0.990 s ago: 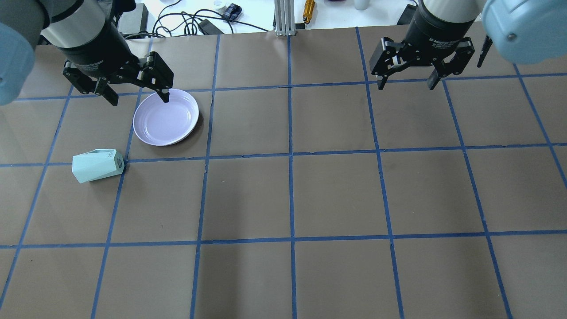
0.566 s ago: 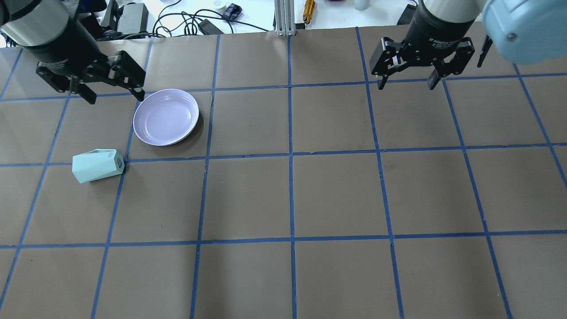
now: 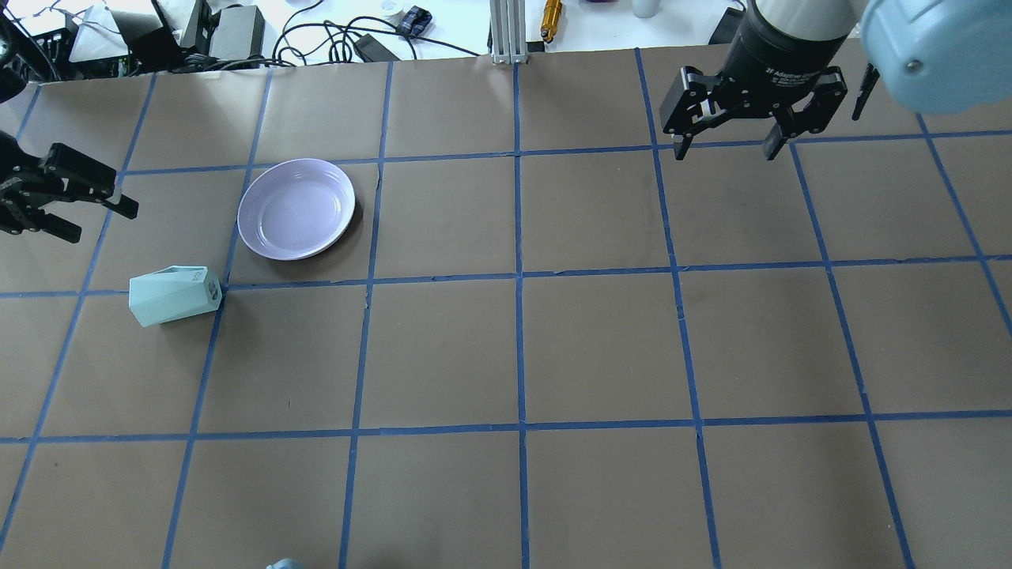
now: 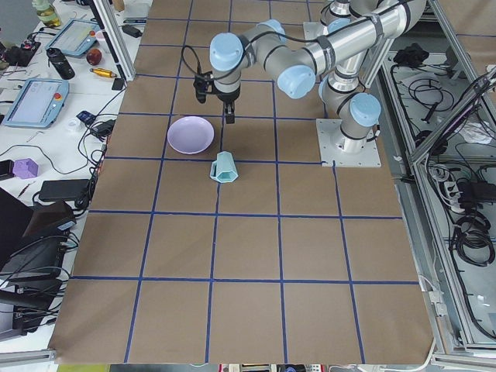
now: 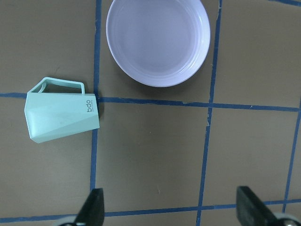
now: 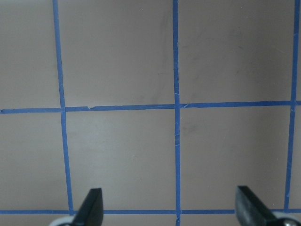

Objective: Flip cup and place on plate
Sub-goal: 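Lower the left gripper beside the green cup's open end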

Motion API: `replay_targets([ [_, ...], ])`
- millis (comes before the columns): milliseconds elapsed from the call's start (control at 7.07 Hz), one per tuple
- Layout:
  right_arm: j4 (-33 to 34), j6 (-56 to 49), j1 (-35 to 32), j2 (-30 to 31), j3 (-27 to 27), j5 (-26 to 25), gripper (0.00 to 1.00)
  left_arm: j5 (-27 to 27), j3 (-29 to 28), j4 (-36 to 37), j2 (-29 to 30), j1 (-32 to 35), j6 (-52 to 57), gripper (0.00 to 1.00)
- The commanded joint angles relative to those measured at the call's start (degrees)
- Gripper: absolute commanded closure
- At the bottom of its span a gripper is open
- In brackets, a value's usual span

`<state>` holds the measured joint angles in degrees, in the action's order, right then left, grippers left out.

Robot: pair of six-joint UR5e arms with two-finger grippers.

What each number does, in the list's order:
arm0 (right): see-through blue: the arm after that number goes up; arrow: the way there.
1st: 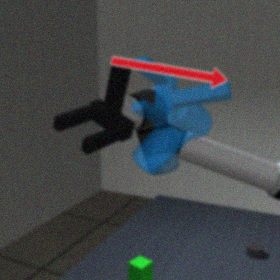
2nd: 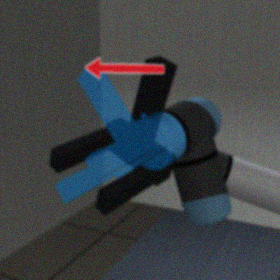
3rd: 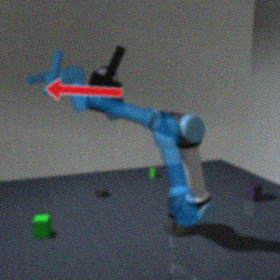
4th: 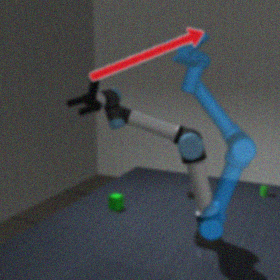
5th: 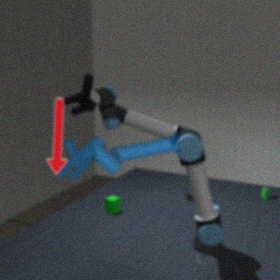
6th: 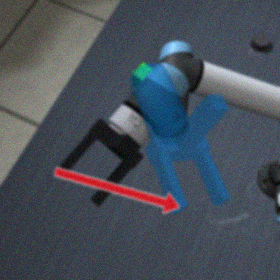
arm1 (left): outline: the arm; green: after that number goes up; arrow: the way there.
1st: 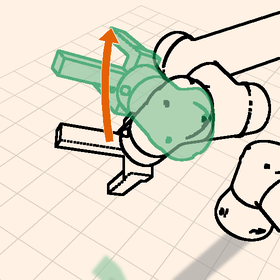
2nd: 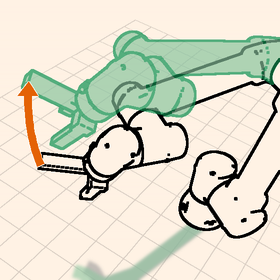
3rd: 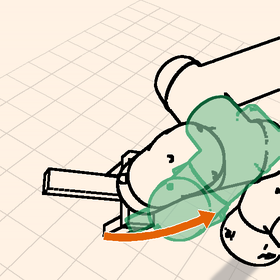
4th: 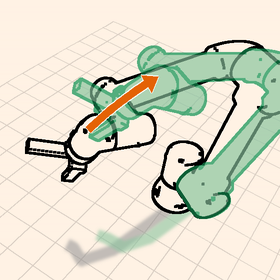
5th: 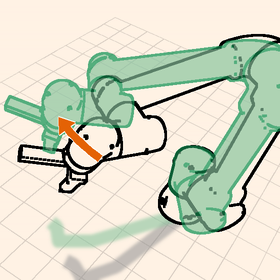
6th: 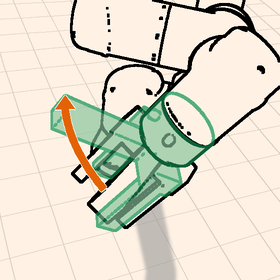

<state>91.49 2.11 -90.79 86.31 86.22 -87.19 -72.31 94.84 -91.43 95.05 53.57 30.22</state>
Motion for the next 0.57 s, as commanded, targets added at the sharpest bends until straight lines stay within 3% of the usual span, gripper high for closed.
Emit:
replay_targets([
  [0,0.0,0.0,0.0,0.0,0.0,0.0,0.00,4.0,0.5,0.0,6.1,-5.7,8.1,0.00],
  [424,0.0,0.0,0.0,0.0,0.0,0.0,0.00,4.5,-2.0,0.8,13.3,-9.4,16.8,0.00],
])
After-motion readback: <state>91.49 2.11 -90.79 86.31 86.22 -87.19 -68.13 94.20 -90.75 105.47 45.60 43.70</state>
